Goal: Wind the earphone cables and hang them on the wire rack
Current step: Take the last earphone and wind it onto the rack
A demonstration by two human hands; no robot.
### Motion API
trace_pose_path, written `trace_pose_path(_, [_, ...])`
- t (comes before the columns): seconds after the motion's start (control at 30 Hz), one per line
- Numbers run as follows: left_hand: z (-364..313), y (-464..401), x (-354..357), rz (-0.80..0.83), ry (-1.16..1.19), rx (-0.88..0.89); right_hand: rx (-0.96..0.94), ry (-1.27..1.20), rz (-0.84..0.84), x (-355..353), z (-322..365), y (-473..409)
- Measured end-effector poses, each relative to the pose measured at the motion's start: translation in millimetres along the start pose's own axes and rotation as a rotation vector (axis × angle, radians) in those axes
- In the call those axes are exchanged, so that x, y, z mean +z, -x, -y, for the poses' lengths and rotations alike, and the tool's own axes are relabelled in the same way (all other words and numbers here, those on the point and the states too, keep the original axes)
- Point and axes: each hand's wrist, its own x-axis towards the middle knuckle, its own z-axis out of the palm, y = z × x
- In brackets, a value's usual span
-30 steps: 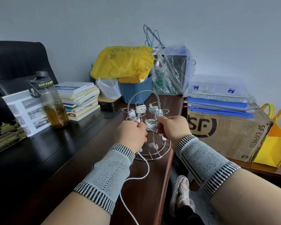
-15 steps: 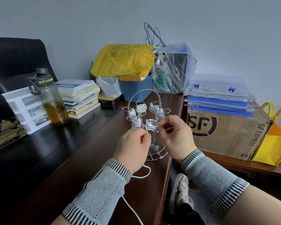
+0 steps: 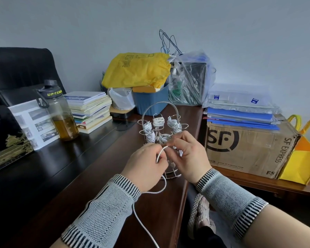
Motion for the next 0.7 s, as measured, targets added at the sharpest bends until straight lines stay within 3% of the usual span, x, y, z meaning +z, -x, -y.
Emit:
trace_pose_path(0.07, [1,0,-5,0.003,0.108,-0.048,0.045,-0.003,0.004,0,-1,1])
trace_pose_path(0.17, [4,1,-10,-0.001,0.498,-0.134,0.150,-0.067,-0.016,0,1,0])
trace_pose_path(0.33, [1,-5,-10,-0.098,0.919,-0.214,0.471,-0.283,-0.035,3,3,-2])
trace_pose_path(0.53, [-6,-21,-4,-0.189,0.948,-0.317,0.677,-0.552,-0.066,0,6,-8])
trace_pose_path(0.7, [-2,-22,1,-0.208,0.975,-0.416,0.789,-0.559,-0.065,3,5,-15])
